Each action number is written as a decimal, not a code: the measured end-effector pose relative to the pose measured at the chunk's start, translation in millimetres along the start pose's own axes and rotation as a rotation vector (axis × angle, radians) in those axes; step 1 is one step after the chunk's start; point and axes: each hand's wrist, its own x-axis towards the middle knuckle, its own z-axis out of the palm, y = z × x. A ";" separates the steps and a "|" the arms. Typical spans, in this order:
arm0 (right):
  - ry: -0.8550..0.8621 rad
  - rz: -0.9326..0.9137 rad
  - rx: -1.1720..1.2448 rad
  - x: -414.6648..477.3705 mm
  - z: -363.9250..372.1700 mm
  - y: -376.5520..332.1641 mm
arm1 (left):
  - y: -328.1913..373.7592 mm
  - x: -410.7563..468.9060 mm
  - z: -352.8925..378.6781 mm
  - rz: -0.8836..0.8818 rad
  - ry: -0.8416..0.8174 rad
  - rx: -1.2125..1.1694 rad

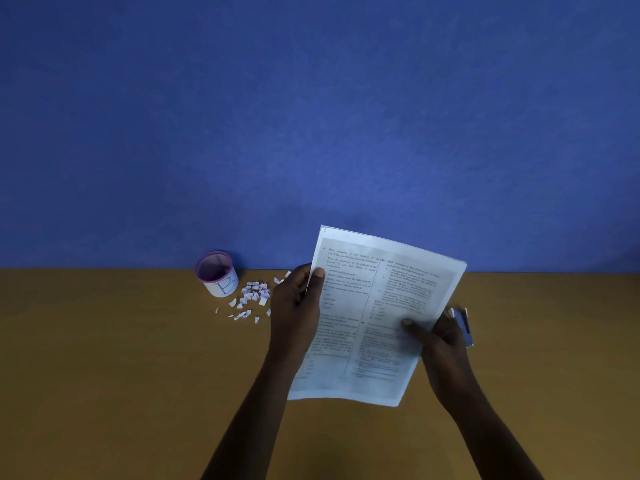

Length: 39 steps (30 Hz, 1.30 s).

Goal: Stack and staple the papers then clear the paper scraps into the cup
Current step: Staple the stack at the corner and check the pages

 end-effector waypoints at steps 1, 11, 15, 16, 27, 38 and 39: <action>-0.004 0.006 -0.001 -0.1 -0.3 1.2 | -0.3 -1.3 -0.3 0.003 0.007 0.004; -0.021 0.020 0.023 16.0 -14.7 0.7 | 2.0 5.0 -4.0 0.014 -0.036 0.026; 0.114 0.079 0.036 39.8 -27.0 9.2 | 1.7 10.5 -3.8 -0.016 -0.047 0.021; 0.185 0.082 0.003 47.7 -31.5 15.3 | 0.6 12.0 -3.6 -0.021 -0.049 0.022; 0.455 0.265 -1.077 129.9 -102.2 94.8 | -25.5 22.3 -5.1 -0.079 -0.037 -0.017; 0.464 0.325 -1.178 162.4 -116.7 98.9 | -28.3 32.0 -0.2 -0.093 -0.054 -0.045; 0.475 0.318 -1.185 164.1 -116.4 99.5 | -28.6 32.7 -0.5 -0.091 -0.055 -0.049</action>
